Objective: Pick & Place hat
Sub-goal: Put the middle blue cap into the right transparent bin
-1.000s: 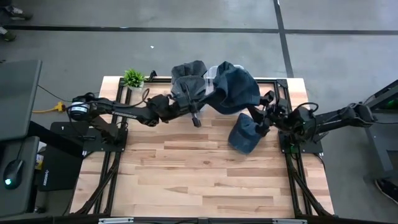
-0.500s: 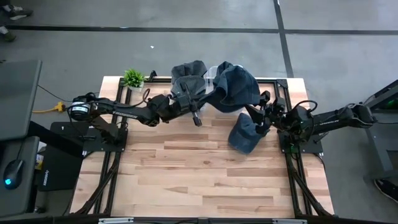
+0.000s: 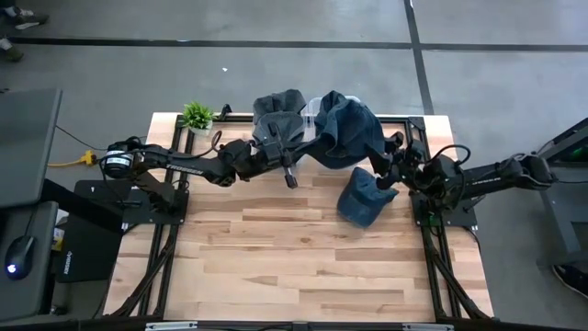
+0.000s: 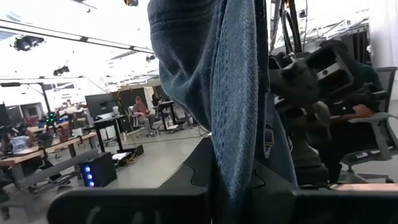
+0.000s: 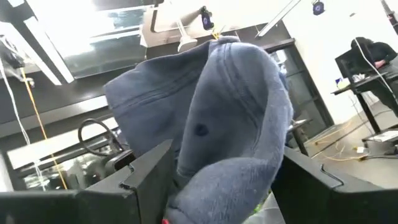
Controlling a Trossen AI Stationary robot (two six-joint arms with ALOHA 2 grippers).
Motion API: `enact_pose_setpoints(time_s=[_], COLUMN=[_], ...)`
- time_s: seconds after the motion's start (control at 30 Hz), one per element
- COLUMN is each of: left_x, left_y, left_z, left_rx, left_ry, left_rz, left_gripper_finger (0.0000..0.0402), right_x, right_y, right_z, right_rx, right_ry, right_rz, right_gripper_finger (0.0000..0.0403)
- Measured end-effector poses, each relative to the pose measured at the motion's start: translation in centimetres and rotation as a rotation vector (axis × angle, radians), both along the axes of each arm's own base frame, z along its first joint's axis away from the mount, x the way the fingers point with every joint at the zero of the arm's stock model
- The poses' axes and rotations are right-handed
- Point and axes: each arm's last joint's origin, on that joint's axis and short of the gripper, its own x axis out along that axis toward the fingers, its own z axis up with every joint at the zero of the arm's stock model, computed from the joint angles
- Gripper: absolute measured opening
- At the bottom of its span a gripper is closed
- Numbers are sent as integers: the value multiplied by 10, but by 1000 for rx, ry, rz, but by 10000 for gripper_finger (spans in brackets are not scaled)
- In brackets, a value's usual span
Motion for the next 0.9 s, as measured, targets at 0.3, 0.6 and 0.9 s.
enact_pose_setpoints(time_s=[0.3,0.6,0.9], left_x=[0,0,1], left_y=[0,-1,0], left_z=[0,0,-2], left_rx=[6,7,2], left_ry=[2,5,26], left_rz=[-18,-22,-11], left_gripper_finger=[6,6,18], right_x=[0,8,10], right_y=[-9,-11,-10], right_z=[1,-5,-7], right_rx=[7,-9,-72], right_ry=[-30,8,41], right_rz=[40,82,87], right_gripper_finger=[233,156,35])
